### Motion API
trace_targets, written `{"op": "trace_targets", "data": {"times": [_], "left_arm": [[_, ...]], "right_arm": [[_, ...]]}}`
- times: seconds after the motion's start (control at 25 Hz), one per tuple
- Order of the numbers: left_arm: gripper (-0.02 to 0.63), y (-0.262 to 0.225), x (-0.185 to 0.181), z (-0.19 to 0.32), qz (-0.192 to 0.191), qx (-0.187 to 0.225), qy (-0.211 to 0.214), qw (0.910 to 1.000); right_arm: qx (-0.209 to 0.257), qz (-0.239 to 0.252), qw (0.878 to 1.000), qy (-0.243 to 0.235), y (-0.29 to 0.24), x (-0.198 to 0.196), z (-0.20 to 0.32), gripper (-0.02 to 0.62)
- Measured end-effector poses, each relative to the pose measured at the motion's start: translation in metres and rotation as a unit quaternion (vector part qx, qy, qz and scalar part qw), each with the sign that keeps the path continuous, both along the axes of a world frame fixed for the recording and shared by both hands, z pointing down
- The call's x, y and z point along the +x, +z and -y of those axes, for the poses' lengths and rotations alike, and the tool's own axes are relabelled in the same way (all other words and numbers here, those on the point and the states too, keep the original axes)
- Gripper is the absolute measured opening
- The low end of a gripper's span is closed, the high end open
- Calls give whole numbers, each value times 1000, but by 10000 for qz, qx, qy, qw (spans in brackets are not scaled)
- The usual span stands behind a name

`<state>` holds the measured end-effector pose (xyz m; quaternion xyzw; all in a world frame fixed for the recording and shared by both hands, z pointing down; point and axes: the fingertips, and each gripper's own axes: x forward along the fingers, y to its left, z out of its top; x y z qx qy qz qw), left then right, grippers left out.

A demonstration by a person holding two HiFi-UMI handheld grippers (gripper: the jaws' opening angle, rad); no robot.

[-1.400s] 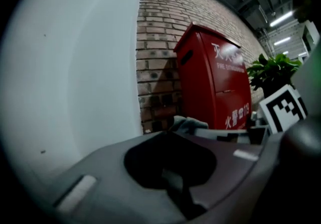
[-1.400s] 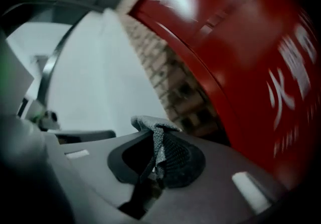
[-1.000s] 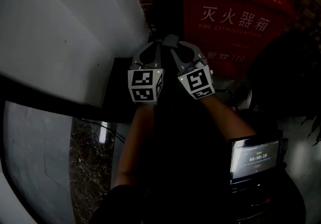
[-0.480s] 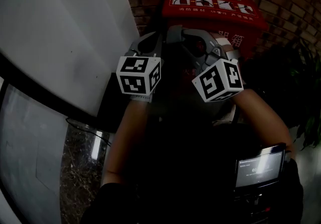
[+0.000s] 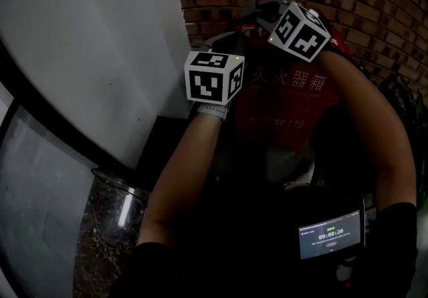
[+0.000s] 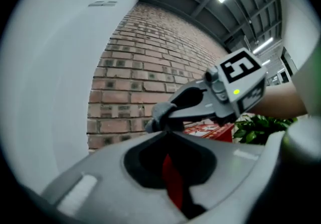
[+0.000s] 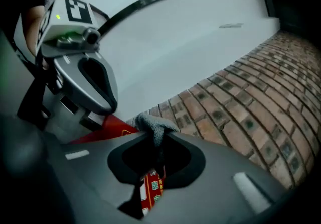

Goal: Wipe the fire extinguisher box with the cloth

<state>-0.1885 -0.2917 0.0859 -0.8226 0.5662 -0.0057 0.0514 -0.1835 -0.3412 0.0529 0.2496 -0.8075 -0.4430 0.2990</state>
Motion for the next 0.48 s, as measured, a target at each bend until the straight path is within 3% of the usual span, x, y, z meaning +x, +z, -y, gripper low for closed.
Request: {"op": "trace_targets", "data": {"times": [0.24, 0.48], "left_arm": [[2, 7, -5, 15, -70, -150, -6, 9999], [2, 19, -15, 25, -83, -311, -14, 9995]], "right_arm": [[-135, -708, 9969, 306, 22, -22, 72, 38], [-355, -926, 9934, 578, 44, -39, 128, 38]]}}
